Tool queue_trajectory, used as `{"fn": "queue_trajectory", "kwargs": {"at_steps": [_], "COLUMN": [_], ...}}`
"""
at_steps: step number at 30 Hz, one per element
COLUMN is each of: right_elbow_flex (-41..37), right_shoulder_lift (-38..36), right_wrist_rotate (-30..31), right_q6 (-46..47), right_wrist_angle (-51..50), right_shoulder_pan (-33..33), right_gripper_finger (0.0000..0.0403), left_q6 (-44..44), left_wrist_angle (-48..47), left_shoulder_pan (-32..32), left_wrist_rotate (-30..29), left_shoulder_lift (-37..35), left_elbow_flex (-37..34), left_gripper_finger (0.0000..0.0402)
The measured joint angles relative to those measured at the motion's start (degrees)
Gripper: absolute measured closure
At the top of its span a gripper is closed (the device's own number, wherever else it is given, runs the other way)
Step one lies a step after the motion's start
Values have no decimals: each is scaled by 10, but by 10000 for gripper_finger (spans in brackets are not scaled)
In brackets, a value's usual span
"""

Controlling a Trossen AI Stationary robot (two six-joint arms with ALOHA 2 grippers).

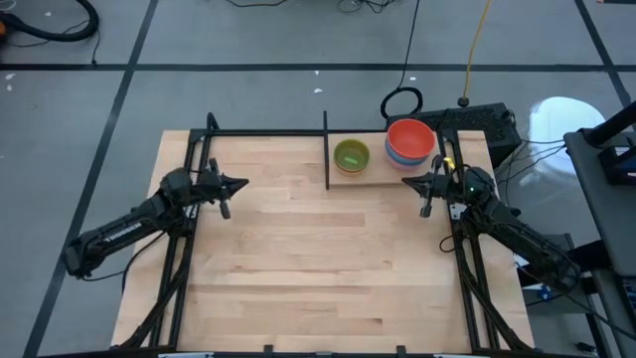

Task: Place and stack bowls onto a shelf
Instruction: Return to Home Position

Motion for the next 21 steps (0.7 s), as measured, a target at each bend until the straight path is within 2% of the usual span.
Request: {"fn": "queue_trajectory", "kwargs": {"at_steps": [8, 17, 21], "right_elbow_flex": [-1, -1, -1], "right_shoulder_lift": [8, 8, 8], "right_wrist_rotate": [1, 3, 3], "right_q6": [-8, 79, 78], "right_wrist_angle": [-1, 2, 2], "right_shoulder_pan": [0, 0, 0], "right_gripper_finger": [403, 403, 403], "left_q6": [-31, -36, -29], "left_wrist_angle": [0, 0, 0], "left_shoulder_pan": [0, 0, 0], "left_wrist_rotate": [3, 4, 4], "left_shoulder_lift": [63, 69, 69], "left_elbow_flex": [0, 0, 0], "left_gripper_finger": [394, 394, 394]}}
